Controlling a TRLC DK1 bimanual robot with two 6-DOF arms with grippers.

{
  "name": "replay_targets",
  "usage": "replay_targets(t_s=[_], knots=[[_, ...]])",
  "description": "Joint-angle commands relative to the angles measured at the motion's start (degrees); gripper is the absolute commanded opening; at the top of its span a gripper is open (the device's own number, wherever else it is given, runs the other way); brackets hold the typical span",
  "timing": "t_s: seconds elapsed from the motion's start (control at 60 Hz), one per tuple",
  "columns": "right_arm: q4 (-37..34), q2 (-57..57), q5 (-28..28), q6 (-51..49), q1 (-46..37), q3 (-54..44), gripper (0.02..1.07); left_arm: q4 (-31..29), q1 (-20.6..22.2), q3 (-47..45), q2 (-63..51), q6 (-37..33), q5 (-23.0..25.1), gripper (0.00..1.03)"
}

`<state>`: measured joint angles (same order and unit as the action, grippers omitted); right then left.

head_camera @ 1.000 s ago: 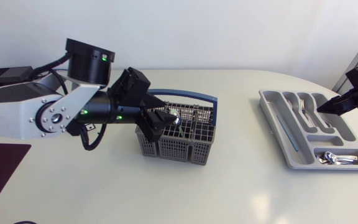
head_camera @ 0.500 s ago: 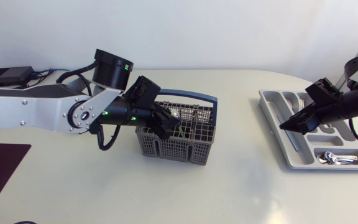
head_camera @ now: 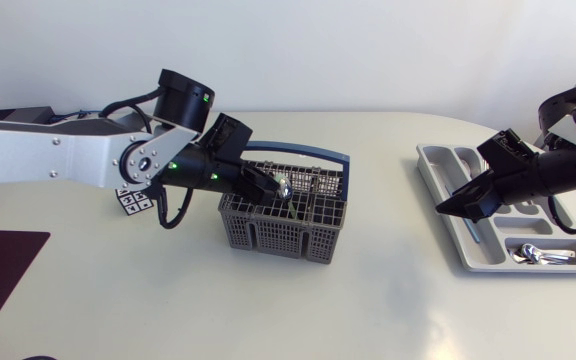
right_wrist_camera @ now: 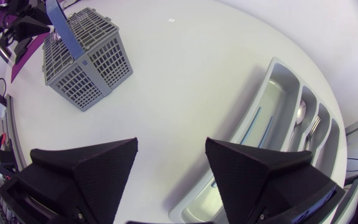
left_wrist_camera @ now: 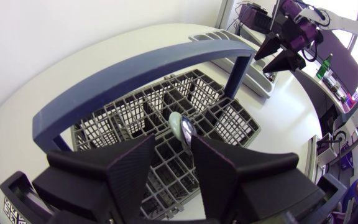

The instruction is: Transfer all utensils from the basket to the drawer tray.

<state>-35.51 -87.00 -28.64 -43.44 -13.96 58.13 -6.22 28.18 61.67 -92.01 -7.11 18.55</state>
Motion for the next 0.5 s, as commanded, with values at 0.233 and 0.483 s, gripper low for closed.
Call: replay_targets(t_s=[0.233, 0.483], knots=[[0.53, 0.43, 0.34, 1.25, 0.51, -1.26, 0.84, -6.35, -1.64, 5.3, -2.12, 4.04, 8.96, 0.43], [0.79, 0.17, 0.34, 1.17, 0.51, -1.18, 0.85, -7.14, -2.08, 6.09, -3.53, 4.39, 10.11, 0.44]])
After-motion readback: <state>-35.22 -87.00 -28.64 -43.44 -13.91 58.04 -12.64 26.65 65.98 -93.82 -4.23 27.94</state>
